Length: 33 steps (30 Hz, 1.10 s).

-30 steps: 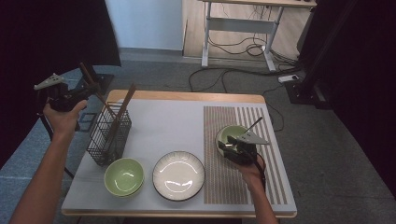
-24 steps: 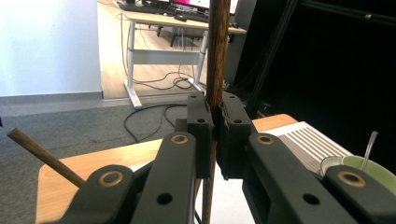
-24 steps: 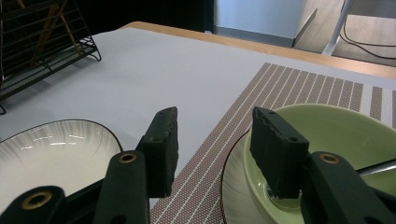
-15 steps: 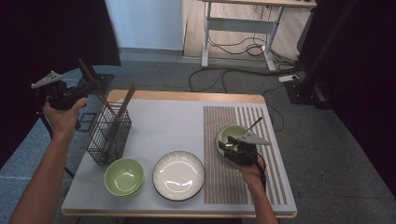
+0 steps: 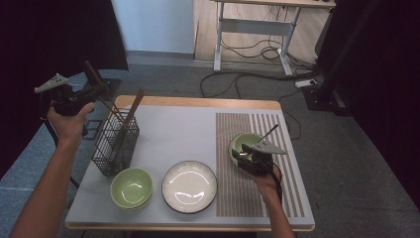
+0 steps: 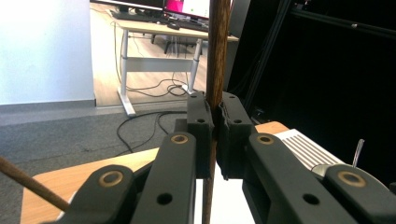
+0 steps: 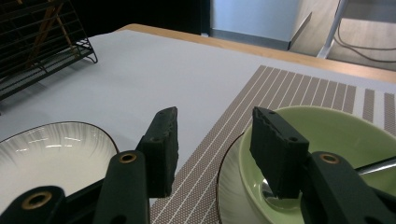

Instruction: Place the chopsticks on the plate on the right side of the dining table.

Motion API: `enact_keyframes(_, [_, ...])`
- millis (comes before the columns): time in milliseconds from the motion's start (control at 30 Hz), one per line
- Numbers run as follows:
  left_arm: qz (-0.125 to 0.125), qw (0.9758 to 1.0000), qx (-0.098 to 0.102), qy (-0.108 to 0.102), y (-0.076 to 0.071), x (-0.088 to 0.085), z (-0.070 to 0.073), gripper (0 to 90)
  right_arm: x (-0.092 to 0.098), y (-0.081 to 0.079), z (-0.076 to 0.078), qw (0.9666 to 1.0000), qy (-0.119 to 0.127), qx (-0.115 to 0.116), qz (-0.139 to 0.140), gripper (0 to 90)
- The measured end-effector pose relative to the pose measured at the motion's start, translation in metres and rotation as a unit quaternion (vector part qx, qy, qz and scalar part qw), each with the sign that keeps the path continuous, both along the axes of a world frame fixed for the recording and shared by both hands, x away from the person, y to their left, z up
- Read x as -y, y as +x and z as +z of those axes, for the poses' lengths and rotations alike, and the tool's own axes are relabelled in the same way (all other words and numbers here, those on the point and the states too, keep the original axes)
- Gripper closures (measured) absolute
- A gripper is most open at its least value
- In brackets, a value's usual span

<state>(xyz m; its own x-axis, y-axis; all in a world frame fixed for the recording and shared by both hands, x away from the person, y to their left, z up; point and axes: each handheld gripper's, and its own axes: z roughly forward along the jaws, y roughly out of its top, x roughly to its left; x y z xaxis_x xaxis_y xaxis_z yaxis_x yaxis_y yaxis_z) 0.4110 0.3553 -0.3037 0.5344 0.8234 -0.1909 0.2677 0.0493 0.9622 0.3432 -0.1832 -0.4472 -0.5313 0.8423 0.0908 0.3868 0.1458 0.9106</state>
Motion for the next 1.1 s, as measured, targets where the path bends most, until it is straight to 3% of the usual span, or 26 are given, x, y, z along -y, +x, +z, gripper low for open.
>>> enact_keyframes(133, [-0.01, 0.9999, 0.0, -0.008, 0.001, 0.004, 0.0, 84.5, 0.0, 0.0, 0.001, 1.0, 0.0, 0.003, 0.0, 51.7])
enact_keyframes(1100, [-0.047, 0.9987, -0.015, 0.008, -0.007, 0.033, -0.025, 84.5, -0.002, -0.002, 0.0, 1.0, -0.002, -0.003, 0.006, 51.3])
